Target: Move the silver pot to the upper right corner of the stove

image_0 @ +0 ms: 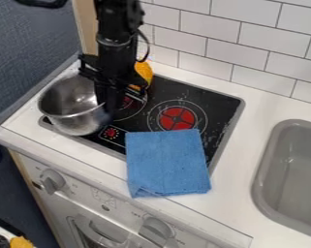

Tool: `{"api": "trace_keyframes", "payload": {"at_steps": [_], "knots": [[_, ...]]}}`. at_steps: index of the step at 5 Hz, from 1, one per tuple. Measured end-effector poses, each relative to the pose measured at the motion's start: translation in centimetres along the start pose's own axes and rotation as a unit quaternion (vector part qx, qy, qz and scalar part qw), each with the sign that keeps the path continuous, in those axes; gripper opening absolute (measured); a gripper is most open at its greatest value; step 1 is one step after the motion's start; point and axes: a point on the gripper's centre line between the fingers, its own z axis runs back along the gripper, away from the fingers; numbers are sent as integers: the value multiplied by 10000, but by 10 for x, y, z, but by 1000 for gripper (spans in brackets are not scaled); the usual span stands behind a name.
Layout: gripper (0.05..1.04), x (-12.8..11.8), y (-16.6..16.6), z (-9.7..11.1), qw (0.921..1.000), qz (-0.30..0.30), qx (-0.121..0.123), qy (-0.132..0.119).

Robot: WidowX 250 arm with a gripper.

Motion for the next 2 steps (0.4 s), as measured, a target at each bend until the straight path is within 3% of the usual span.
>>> {"api": "trace_keyframes", "payload": {"at_steps": [1,2], "knots": [[82,0,-15,28,9992,-63,303,-247],[82,23,-56,45,9954,-711,-26,-642]]}}
